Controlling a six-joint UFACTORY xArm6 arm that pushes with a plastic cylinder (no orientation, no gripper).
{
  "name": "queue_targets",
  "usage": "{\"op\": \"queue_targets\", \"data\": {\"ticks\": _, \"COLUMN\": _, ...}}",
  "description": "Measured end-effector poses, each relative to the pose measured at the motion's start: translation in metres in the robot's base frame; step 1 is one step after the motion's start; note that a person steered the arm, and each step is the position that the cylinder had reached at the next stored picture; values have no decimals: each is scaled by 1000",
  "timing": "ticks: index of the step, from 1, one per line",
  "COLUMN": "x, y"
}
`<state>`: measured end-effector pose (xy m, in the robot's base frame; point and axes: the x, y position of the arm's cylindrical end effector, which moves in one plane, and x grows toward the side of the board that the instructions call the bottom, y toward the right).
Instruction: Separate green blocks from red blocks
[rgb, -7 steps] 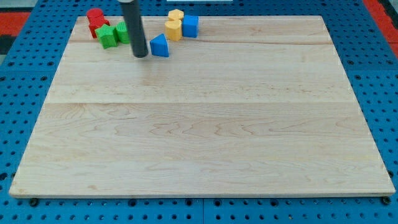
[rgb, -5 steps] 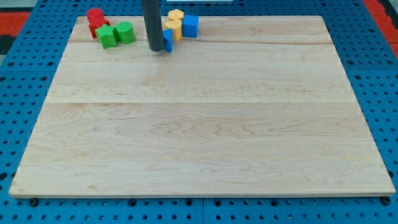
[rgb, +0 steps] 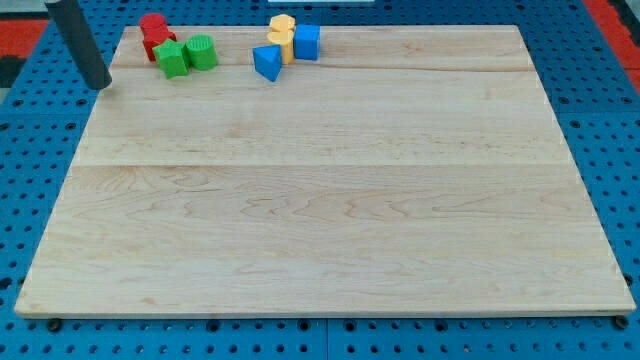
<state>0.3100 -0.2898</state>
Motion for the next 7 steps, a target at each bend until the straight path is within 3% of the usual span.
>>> {"op": "queue_targets", "data": {"ticks": 2, "x": -4, "y": 3}}
{"op": "queue_targets", "data": {"ticks": 7, "x": -48, "y": 79}}
